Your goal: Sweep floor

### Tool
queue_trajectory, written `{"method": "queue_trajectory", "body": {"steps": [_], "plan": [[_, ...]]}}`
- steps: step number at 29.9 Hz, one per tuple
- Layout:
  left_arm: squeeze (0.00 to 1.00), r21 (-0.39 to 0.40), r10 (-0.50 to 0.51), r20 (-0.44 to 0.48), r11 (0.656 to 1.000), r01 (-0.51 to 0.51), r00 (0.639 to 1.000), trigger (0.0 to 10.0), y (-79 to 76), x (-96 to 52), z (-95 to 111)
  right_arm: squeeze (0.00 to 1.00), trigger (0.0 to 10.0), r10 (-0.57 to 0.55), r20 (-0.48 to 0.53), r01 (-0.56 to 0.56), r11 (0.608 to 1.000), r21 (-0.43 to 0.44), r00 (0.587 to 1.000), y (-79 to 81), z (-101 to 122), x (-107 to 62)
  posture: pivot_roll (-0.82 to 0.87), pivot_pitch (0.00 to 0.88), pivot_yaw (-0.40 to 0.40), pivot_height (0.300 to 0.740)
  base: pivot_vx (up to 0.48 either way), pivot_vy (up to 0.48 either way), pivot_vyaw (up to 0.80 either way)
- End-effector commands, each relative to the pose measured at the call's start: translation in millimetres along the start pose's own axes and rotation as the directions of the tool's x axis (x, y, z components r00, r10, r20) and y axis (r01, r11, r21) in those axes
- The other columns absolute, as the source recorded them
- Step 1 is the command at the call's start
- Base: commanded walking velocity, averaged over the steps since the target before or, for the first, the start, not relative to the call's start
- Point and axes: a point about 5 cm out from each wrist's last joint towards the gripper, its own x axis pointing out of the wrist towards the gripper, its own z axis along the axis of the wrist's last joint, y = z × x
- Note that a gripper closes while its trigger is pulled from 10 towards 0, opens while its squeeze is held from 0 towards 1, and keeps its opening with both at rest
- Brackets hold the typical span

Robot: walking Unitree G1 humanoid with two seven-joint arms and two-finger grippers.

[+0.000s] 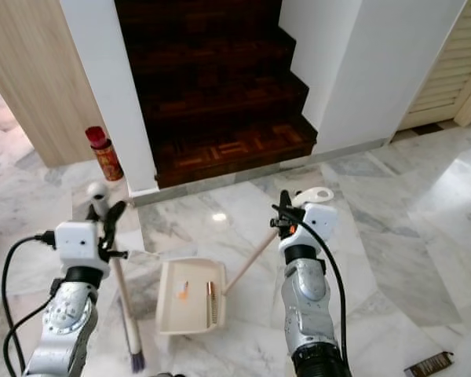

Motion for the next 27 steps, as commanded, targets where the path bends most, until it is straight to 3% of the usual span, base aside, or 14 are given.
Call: {"method": "queue_trajectory", "body": {"steps": [1,10,27], "plan": [[0.0,-0.002,-0.027,0.05,1.0,0.027,0.998,10.0,-2.9,4.6,12.0,0.0,10.0,0.013,0.047,-0.013,1.0,0.014,0.999,3.7,11.1,4.5,0.12,0.051,-0.051,0.74,0.0,0.0,0.0],[0.0,0.045,-0.086,0.048,0.995,0.083,0.995,10.0,-8.7,3.4,13.4,0.0,10.0,0.023,0.039,-0.024,1.0,0.017,0.999,4.2,10.6,4.7,0.12,0.054,-0.052,0.74,0.0,0.0,0.0],[0.0,0.024,-0.091,0.05,0.996,0.09,0.995,10.0,-11.1,4.8,14.9,0.0,10.0,0.047,0.026,-0.048,0.998,0.027,0.999,8.3,8.9,4.4,0.12,0.064,-0.053,0.74,0.0,0.0,0.0]]}}
